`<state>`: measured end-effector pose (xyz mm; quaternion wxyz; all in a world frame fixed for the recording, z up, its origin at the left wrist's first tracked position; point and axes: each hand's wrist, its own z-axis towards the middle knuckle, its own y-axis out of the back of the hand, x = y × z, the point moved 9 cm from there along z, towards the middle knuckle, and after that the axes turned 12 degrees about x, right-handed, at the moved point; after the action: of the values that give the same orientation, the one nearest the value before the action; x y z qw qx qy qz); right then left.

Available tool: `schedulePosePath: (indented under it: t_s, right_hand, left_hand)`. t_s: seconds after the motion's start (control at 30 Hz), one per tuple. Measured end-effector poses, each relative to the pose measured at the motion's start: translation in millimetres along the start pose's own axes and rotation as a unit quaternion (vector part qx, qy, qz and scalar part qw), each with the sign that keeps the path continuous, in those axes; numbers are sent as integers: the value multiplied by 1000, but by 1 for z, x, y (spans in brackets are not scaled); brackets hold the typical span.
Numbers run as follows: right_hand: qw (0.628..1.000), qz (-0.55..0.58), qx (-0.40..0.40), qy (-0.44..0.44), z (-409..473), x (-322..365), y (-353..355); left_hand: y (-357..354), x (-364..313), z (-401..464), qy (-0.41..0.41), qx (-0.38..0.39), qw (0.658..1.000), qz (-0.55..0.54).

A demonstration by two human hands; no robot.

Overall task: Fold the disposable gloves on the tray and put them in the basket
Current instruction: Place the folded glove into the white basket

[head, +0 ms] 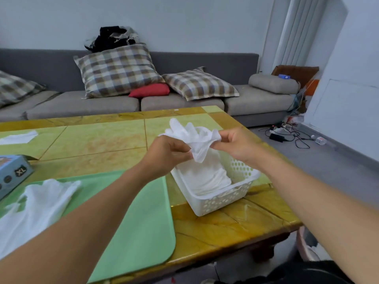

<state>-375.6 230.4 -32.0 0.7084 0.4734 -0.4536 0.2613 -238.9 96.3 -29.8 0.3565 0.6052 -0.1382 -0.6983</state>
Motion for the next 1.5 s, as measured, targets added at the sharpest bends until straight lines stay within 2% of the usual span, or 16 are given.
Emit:
schedulePosePath:
  t_s: [0.17, 0.27, 0.43, 0.6, 0.7, 0.83, 0.9, 0.97, 1.07, 1.17, 1.3, 1.37, 1.5]
  right_hand:
    - [995, -60, 82, 9, -14, 3, -12]
    - [982, -125, 138, 10, -22, 3, -24]
    - [964, -167, 198, -68, -24, -1, -32]
    - [963, -101, 186, -168, -24, -9, -31]
    - [958, -169, 161, -168, -17, -14, -31]
    - [935, -306, 120, -133, 1, -6, -35]
    - [915, -348, 142, -148, 5, 1, -45]
    - [888, -375, 181, -197, 8, -2, -50]
    - [832, -454, 216, -235, 13, -9, -50]
    - [814, -471, 242, -240, 18, -16, -55]
    - [819, -447, 264, -243, 21, -23, -55]
    - [839, -422, 254, -233, 19, -14, -48]
    - [878, -431, 136, -156, 27, 26, -33]
  left_hand:
    - [-15, -11, -5, -31, 99, 987, 127]
    - [-20, -14, -9, -51, 127, 979, 153]
    - [-30, -23, -17, -37, 206, 959, 190]
    - [-39, -20, -27, -3, 266, 935, 233]
    - [-45, -20, -28, 13, 284, 931, 228]
    - [-45, -15, -21, 46, 254, 944, 205]
    - [-37, -13, -15, 49, 201, 962, 176]
    - [-24, -11, -8, 51, 121, 970, 203]
    - [-11, -10, -1, 62, 34, 950, 304]
    - [-13, -3, 8, 88, 38, 936, 339]
    - [-11, 5, 20, 125, 29, 899, 418]
    - [-11, 12, 23, 139, 37, 908, 393]
    - [-12, 15, 22, 152, 45, 917, 366]
